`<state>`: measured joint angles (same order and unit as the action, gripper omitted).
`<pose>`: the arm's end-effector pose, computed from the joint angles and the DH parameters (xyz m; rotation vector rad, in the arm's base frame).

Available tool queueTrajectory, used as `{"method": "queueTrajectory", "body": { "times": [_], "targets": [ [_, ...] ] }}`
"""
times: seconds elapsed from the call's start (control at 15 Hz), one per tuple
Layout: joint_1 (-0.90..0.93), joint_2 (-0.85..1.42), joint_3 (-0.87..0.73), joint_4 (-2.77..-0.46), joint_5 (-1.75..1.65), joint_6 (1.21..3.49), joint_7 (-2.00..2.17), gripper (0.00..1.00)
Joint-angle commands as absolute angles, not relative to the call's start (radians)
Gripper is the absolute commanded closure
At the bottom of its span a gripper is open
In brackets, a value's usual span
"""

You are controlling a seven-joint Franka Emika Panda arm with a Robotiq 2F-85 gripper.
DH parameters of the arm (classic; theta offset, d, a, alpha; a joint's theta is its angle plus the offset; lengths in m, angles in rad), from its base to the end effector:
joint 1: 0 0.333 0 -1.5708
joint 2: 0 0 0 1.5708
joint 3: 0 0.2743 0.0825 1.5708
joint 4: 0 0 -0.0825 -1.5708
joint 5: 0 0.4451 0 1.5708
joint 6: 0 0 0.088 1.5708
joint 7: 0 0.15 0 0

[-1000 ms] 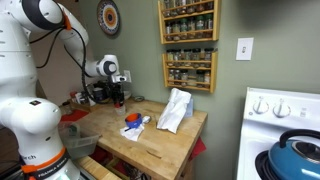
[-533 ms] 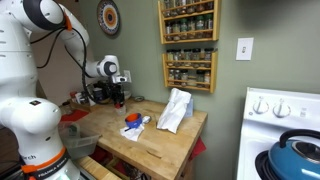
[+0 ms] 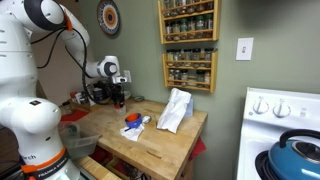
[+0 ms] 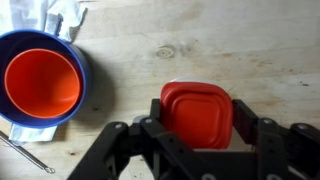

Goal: Pile the two small lunch boxes on the table and then put the red lid on the lunchbox

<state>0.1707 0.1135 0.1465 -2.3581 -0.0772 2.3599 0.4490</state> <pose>0.4992 0.1632 0.1404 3.0632 -0.1134 -0.1366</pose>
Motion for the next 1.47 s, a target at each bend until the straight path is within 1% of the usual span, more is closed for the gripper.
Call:
{"method": "queueTrajectory", "body": {
  "times": [0.0,0.07,0.13,0.2,0.27,0.33,0.8,1.33,1.4],
  "targets": [
    [0.174,0.129,0.138,-2.354,-0.068,2.362,0.444,0.44],
    [0.172,0.123,0.140,-2.355,-0.053,2.361,0.426,0.08],
    [0.175,0.105,0.139,-2.358,-0.066,2.359,0.440,0.08],
    [0.174,0.093,0.139,-2.360,-0.069,2.357,0.438,0.06],
    [0.175,0.074,0.136,-2.363,-0.082,2.345,0.450,0.01],
    [0.175,0.058,0.135,-2.366,-0.091,2.342,0.458,0.00],
    [0.168,-0.107,0.153,-2.390,-0.071,2.292,0.439,0.00],
    [0.159,-0.366,0.201,-2.404,-0.069,2.112,0.466,0.00],
    [0.150,-0.291,0.199,-2.362,-0.069,2.138,0.446,0.00]
  ]
}}
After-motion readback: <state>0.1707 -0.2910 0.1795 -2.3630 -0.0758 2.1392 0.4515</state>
